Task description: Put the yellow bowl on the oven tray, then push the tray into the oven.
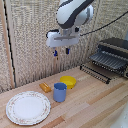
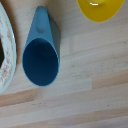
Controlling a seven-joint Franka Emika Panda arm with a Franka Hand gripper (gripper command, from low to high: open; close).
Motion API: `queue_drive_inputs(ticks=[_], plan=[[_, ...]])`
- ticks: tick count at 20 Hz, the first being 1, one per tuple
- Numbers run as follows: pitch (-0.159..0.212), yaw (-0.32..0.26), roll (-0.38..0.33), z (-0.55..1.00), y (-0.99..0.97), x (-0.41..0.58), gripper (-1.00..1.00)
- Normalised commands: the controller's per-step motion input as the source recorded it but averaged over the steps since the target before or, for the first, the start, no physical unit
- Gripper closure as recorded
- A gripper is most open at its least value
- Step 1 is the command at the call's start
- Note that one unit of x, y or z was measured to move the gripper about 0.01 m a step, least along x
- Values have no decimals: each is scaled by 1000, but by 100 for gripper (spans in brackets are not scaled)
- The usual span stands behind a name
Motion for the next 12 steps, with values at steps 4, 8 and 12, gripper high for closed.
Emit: queue_drive_inputs(ticks=[4,8,12], plan=[[-18,-80,42,-110,-571,138,-100],[0,-80,23,-114,-529,125,-100],[8,-82,1,-159,-410,56,-100]])
